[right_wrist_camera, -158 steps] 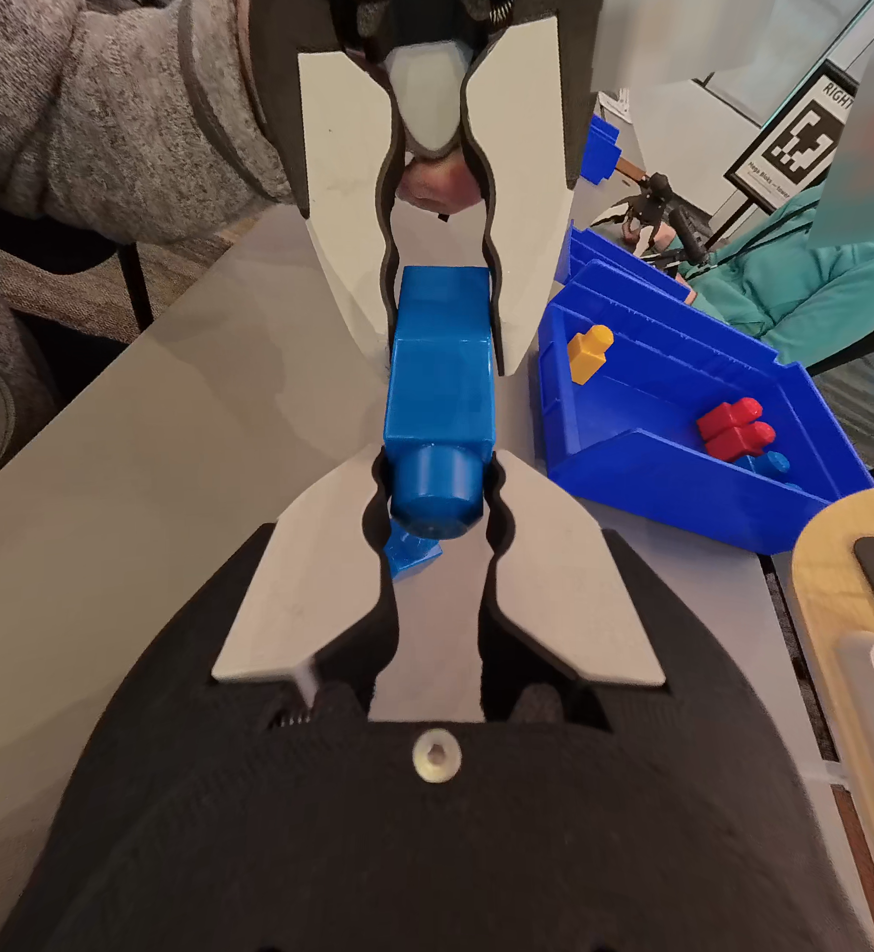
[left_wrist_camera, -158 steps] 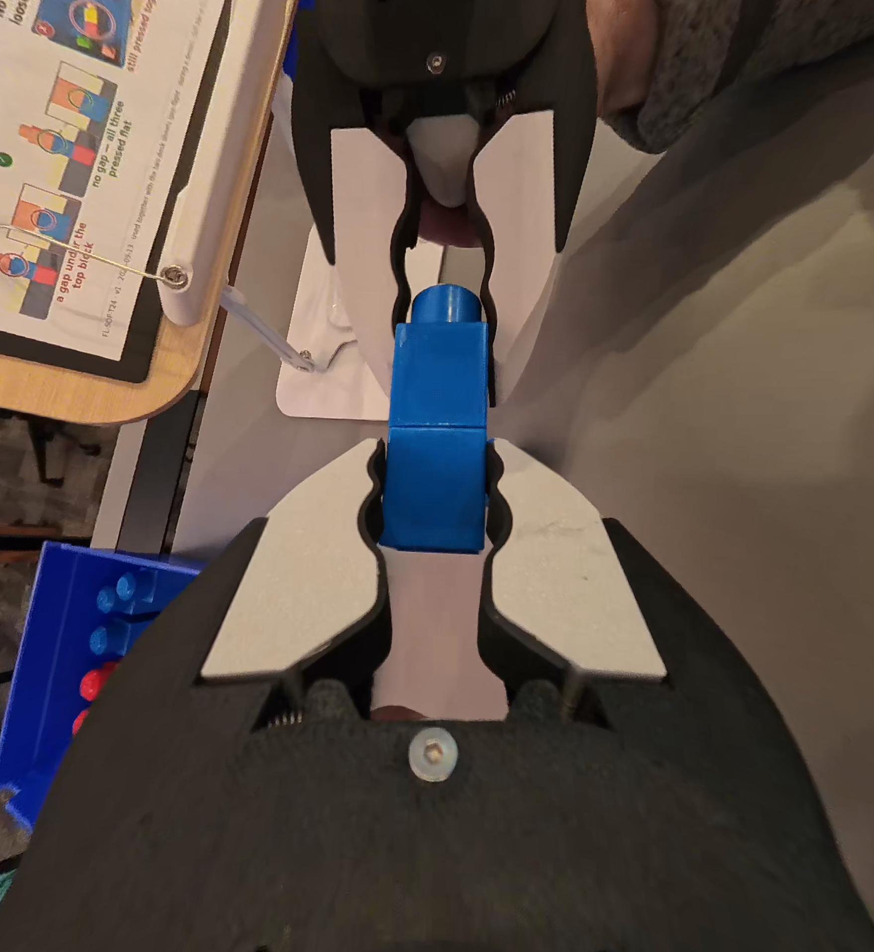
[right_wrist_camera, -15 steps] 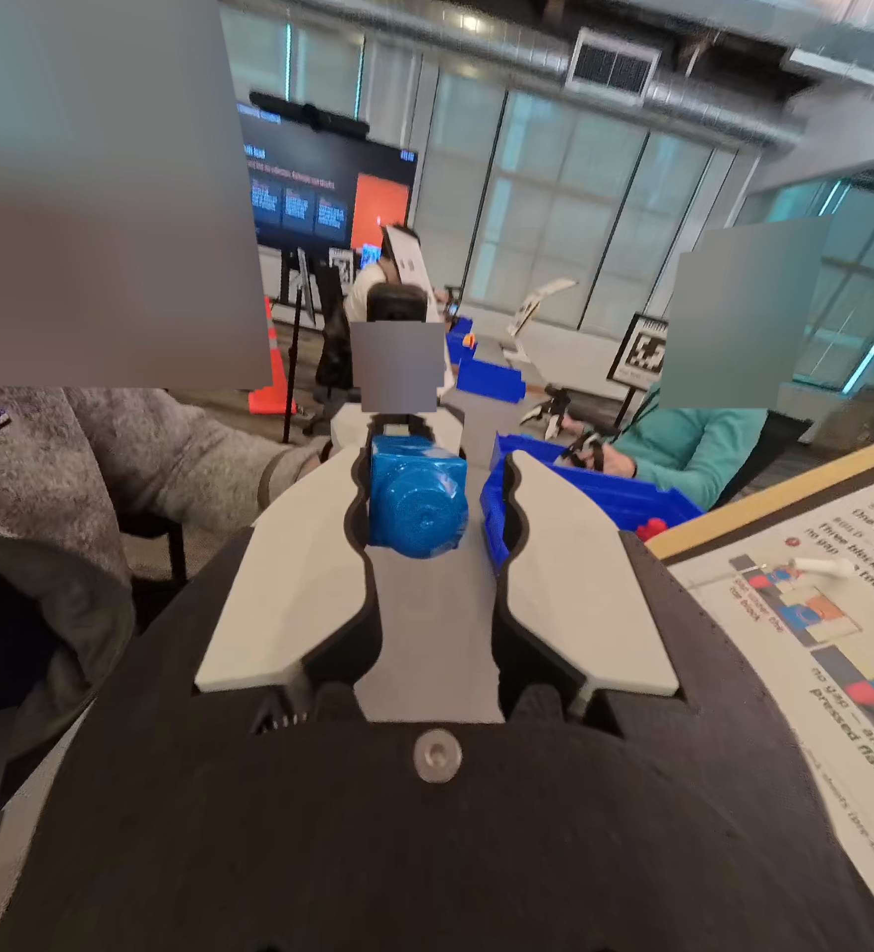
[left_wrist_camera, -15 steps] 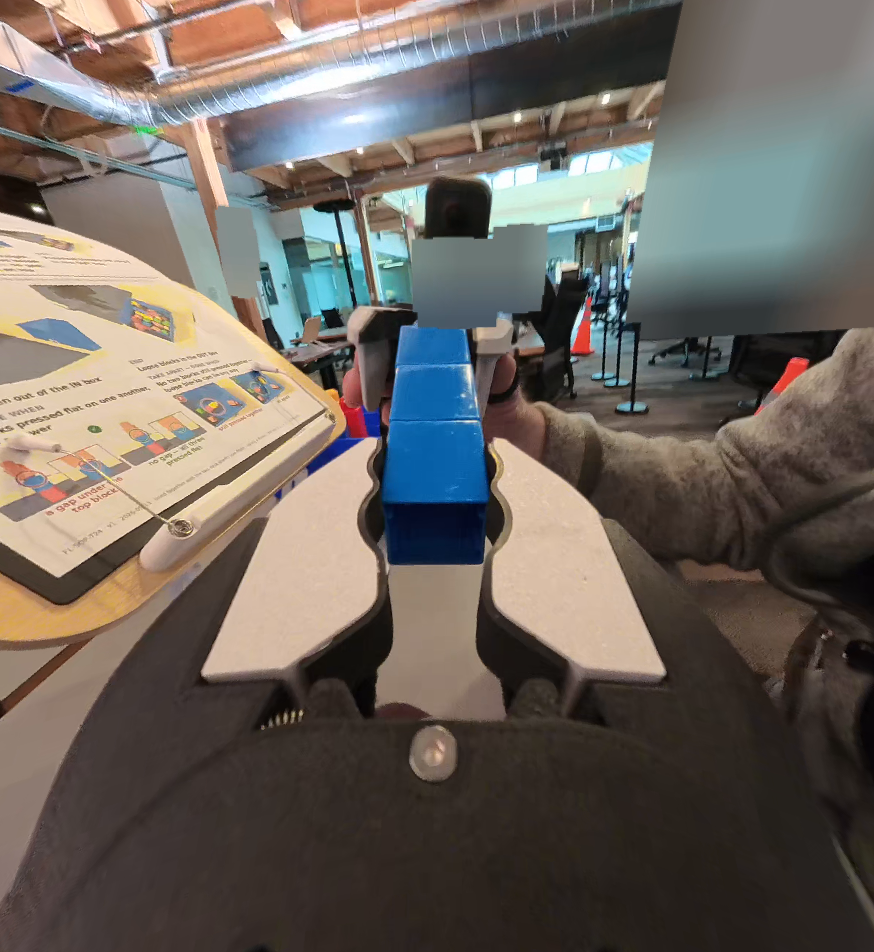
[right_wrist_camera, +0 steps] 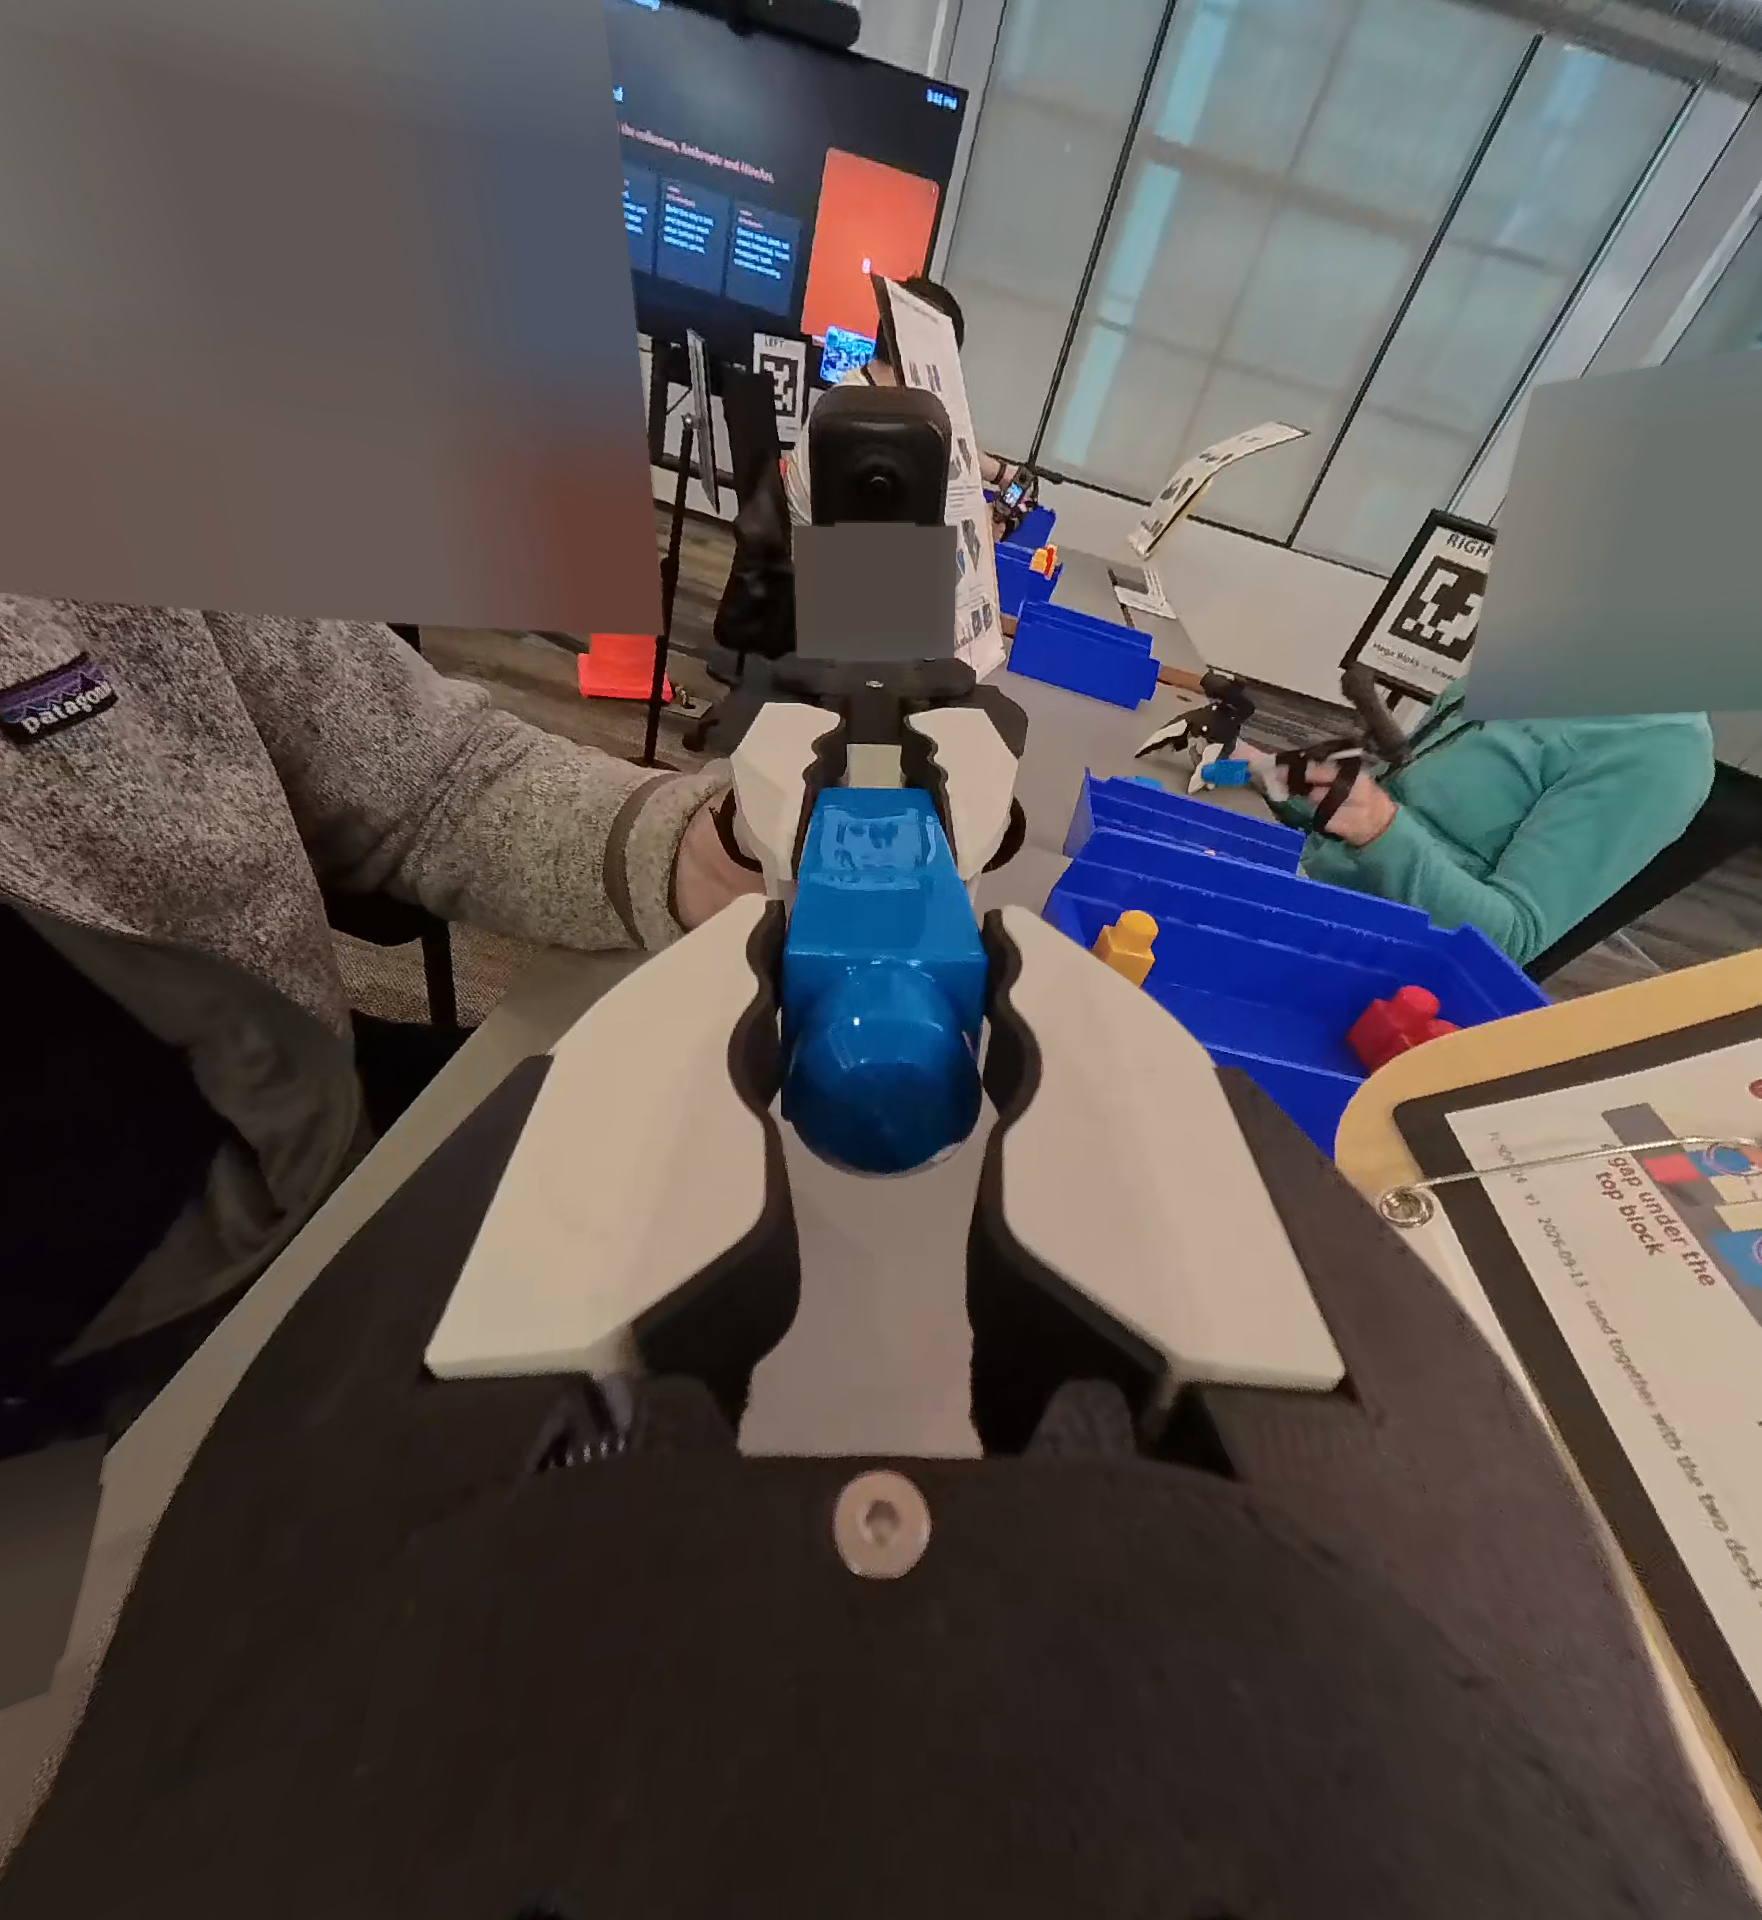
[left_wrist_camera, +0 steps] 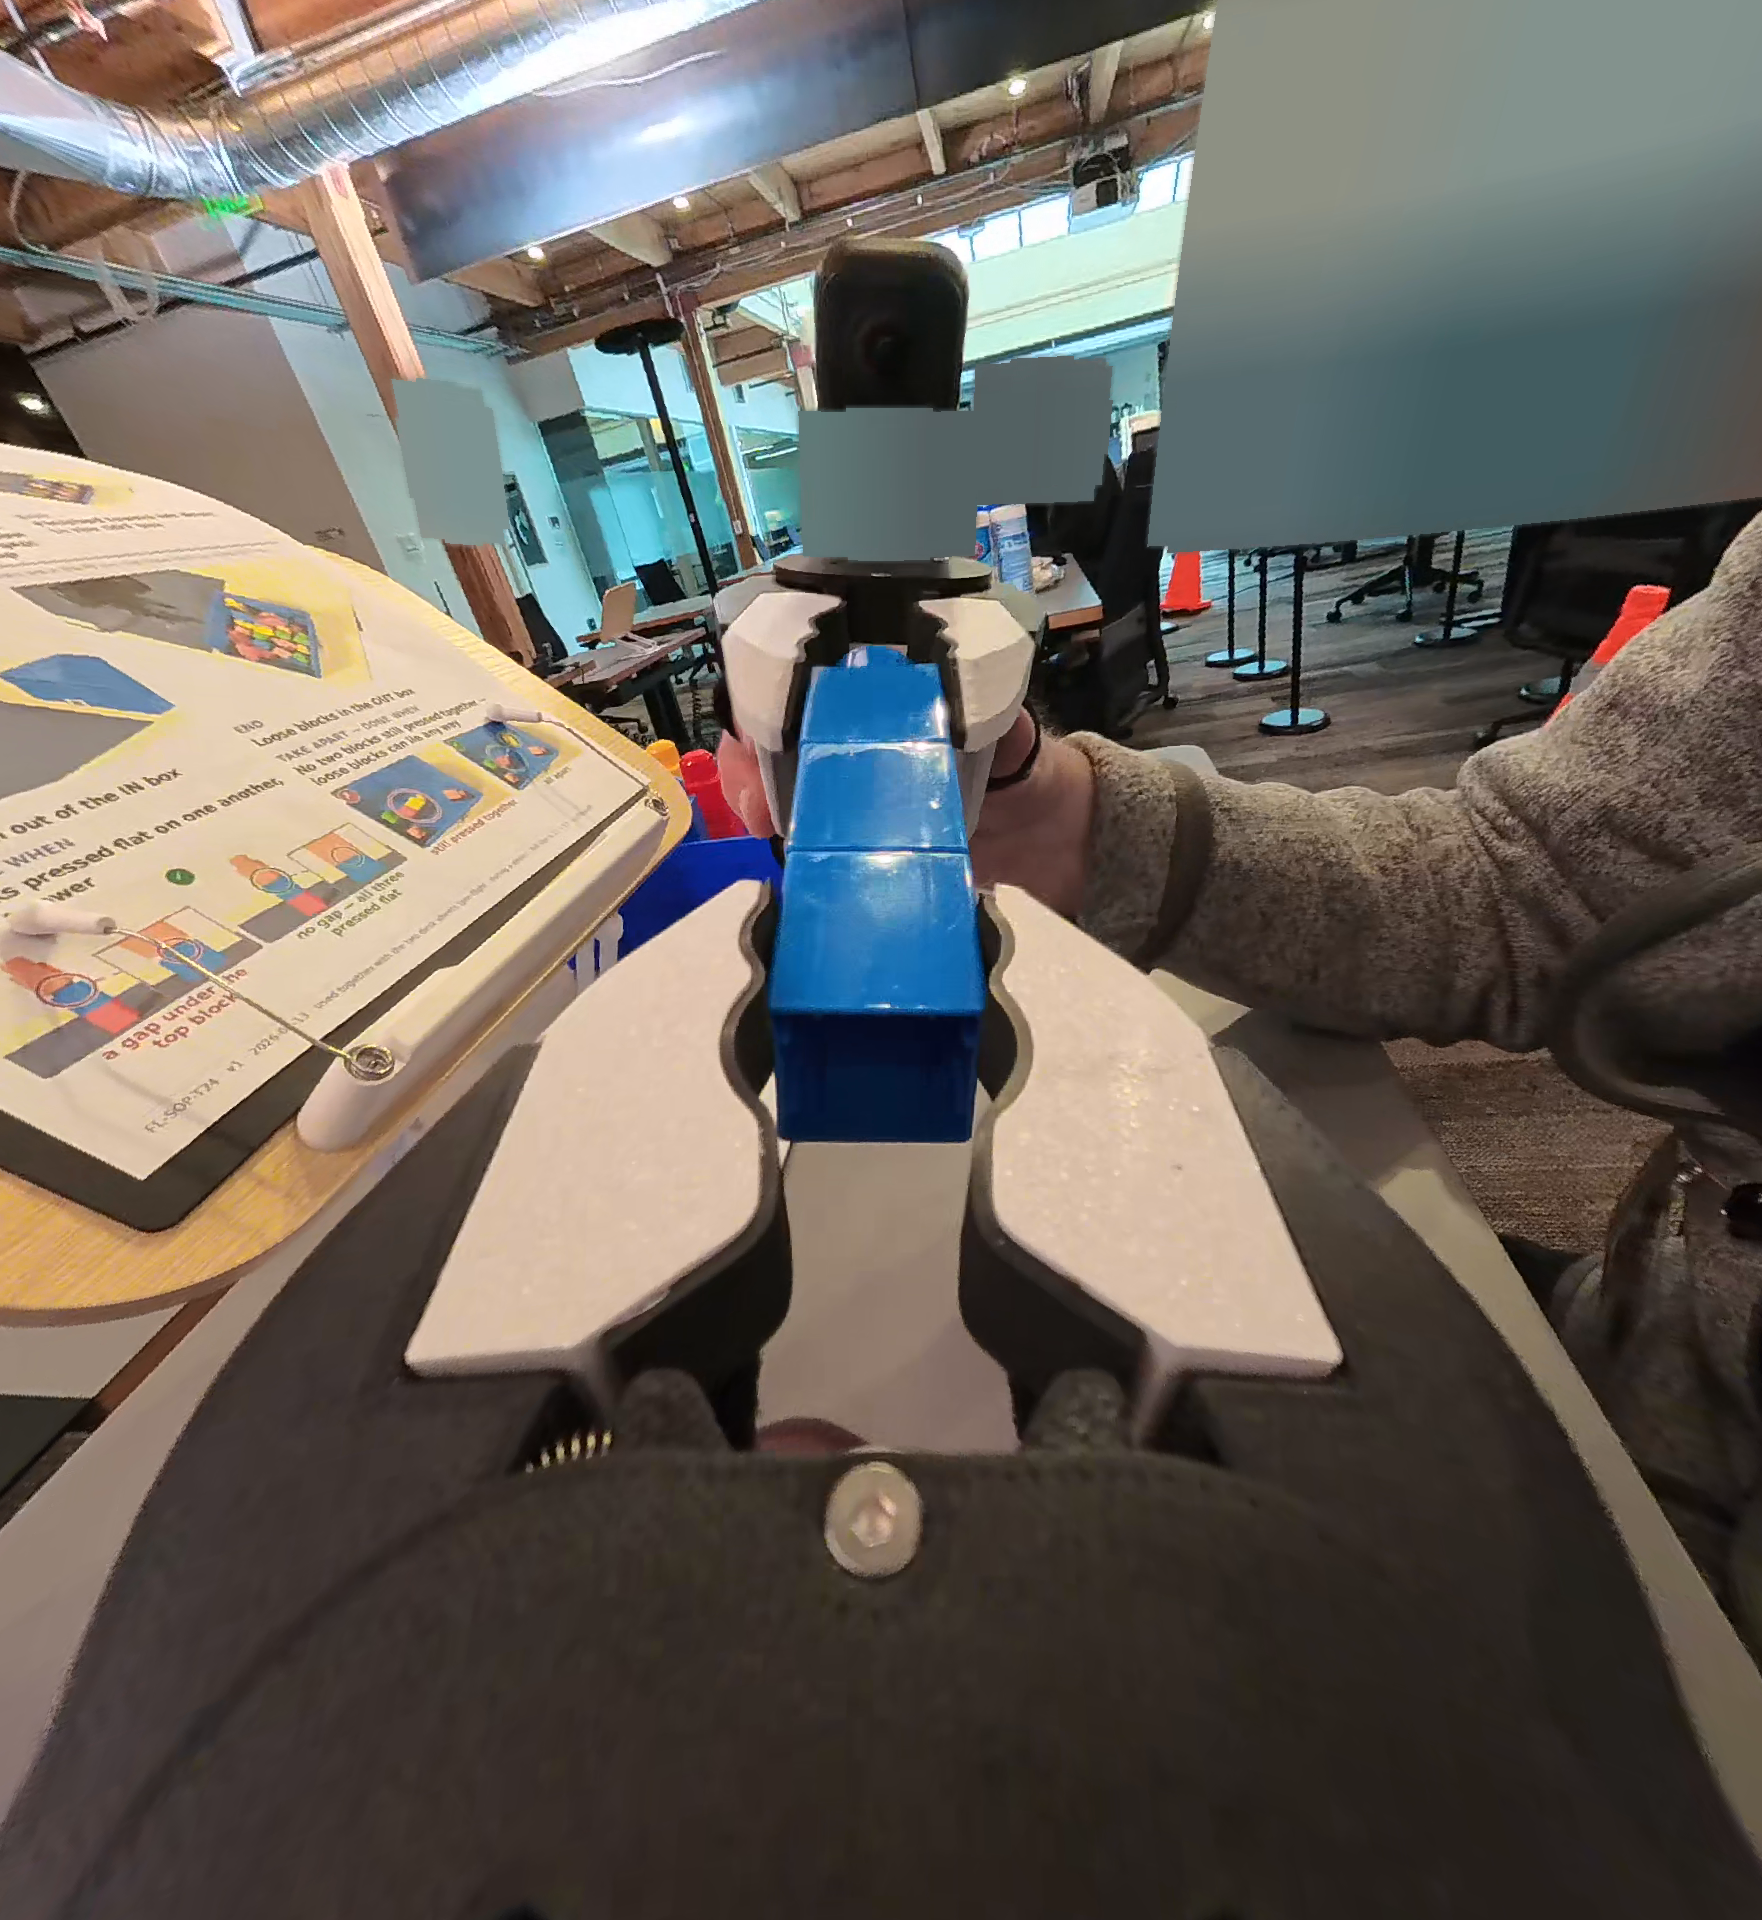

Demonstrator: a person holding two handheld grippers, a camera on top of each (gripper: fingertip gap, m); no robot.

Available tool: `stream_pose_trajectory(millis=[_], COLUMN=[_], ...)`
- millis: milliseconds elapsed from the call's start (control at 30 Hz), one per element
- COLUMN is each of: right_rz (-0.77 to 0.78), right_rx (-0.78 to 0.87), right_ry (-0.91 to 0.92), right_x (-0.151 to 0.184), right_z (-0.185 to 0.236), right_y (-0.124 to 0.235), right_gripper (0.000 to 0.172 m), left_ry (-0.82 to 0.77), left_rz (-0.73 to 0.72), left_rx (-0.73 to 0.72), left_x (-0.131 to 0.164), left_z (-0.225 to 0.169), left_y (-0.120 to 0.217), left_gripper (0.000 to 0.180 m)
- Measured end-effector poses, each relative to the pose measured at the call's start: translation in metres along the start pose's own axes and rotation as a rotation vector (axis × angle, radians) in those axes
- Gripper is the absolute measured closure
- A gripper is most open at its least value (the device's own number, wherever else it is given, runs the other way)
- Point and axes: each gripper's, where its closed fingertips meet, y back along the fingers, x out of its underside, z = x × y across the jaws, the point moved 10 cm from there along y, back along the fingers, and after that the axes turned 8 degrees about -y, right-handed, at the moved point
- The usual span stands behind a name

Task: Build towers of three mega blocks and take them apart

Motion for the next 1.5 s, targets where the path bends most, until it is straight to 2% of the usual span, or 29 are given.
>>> stream_pose_trajectory(millis=[267, 400, 433, 467, 567, 700, 800, 1033, 1100, 1133, 1233, 1333, 1367, 1400, 1500], right_rz=[-0.019, -0.070, -0.099, -0.139, -0.172, -0.189, -0.193, -0.181, -0.200, -0.200, -0.190, -0.152, -0.133, -0.109, -0.021], right_rx=[-0.022, -0.006, 0.027, 0.054, 0.071, 0.052, 0.032, 0.037, 0.046, 0.052, 0.113, 0.238, 0.295, 0.374, 0.617], right_ry=[0.008, -0.037, -0.041, -0.050, -0.109, -0.178, -0.193, -0.191, -0.193, -0.194, -0.178, -0.147, -0.134, -0.129, -0.125], right_x=[0.002, -0.002, -0.004, -0.005, -0.003, 0.003, 0.004, 0.003, 0.001, -0.001, -0.010, -0.023, -0.027, -0.032, -0.042], right_z=[0.001, -0.003, -0.004, -0.006, -0.011, -0.017, -0.016, -0.015, -0.015, -0.015, -0.011, 0.003, 0.010, 0.015, 0.032], right_y=[0.000, -0.001, -0.001, 0.000, 0.001, -0.005, -0.010, -0.007, -0.002, 0.002, 0.021, 0.054, 0.068, 0.085, 0.141], right_gripper=[0.135, 0.135, 0.131, 0.115, 0.108, 0.116, 0.133, 0.135, 0.135, 0.135, 0.135, 0.134, 0.134, 0.135, 0.134], left_ry=[-0.005, 0.042, 0.073, 0.110, 0.253, 0.282, 0.278, 0.287, 0.251, 0.240, 0.232, 0.189, 0.172, 0.162, 0.168], left_rz=[-0.022, -0.072, -0.096, -0.141, -0.263, -0.310, -0.318, -0.285, -0.240, -0.213, -0.174, -0.102, -0.081, -0.070, 0.021], left_rx=[0.002, -0.037, -0.056, -0.071, -0.080, -0.080, -0.086, -0.054, -0.059, -0.067, -0.072, -0.089, -0.088, -0.091, -0.098], left_x=[0.002, 0.004, 0.005, 0.007, 0.018, 0.020, 0.021, 0.028, 0.028, 0.029, 0.032, 0.035, 0.037, 0.038, 0.045], left_z=[-0.002, 0.000, 0.001, 0.003, 0.008, 0.007, 0.005, 0.007, 0.008, 0.009, 0.012, 0.012, 0.011, 0.010, 0.008], left_y=[-0.001, -0.002, -0.003, -0.003, -0.002, -0.005, -0.010, -0.012, -0.012, -0.011, -0.008, -0.005, -0.005, -0.005, -0.013], left_gripper=[0.145, 0.145, 0.145, 0.145, 0.145, 0.145, 0.145, 0.144, 0.138, 0.133, 0.134, 0.154, 0.171, 0.180, 0.180])
